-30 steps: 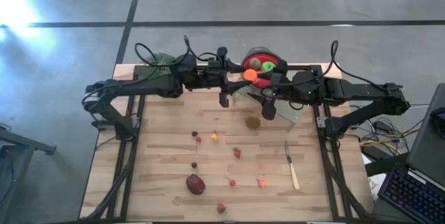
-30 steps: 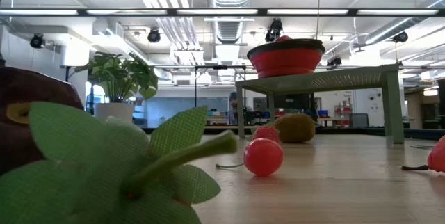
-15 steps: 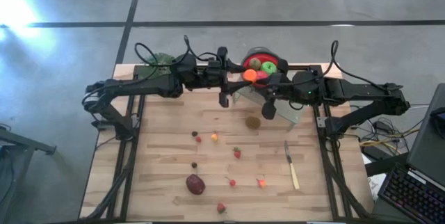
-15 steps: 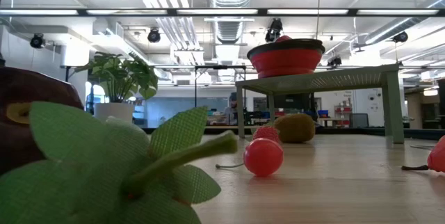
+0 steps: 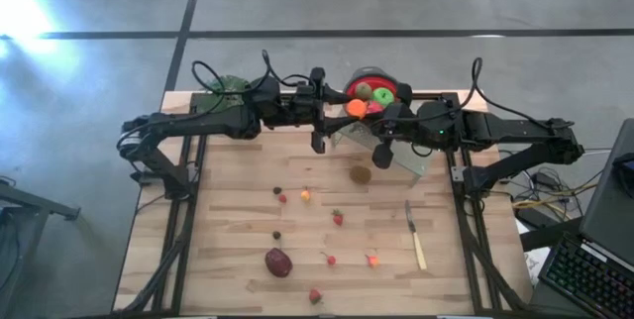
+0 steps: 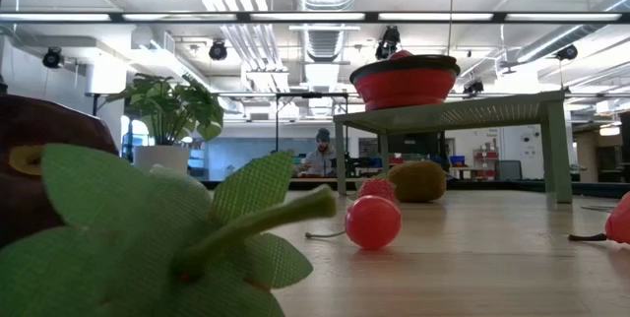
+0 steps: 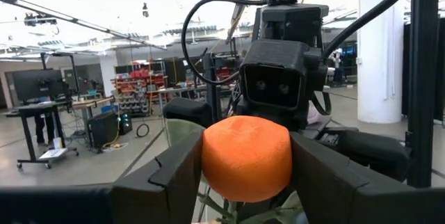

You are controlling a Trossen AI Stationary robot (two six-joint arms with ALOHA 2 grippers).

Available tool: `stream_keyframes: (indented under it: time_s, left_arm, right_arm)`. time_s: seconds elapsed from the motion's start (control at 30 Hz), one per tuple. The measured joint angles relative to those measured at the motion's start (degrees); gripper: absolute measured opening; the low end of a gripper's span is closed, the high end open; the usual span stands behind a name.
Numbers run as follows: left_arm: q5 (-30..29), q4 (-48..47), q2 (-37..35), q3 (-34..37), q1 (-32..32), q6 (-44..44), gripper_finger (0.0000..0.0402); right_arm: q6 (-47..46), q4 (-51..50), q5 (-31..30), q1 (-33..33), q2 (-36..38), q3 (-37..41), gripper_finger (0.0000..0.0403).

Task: Pick & Place Fruit
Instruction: Put the orange tangerine into the red strainer bowl

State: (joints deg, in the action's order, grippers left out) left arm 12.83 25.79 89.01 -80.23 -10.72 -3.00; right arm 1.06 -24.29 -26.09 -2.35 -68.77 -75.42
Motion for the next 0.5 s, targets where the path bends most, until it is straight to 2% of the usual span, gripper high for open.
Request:
stream_keyframes:
  time_s: [0.23, 0.5]
  left_arm:
    - [0.4, -4.7, -0.1, 0.0, 0.0, -1.7, 0.0235]
    - [-1.0, -10.6, -0.6, 0.0, 0.0, -3.3, 0.0315]
  right_arm:
    - [-1.6, -2.8, 0.0, 0.0, 0.1, 0.0, 0.0009]
    - [-3.9, -4.9, -0.2, 0.0, 0.7, 0.0, 0.0008]
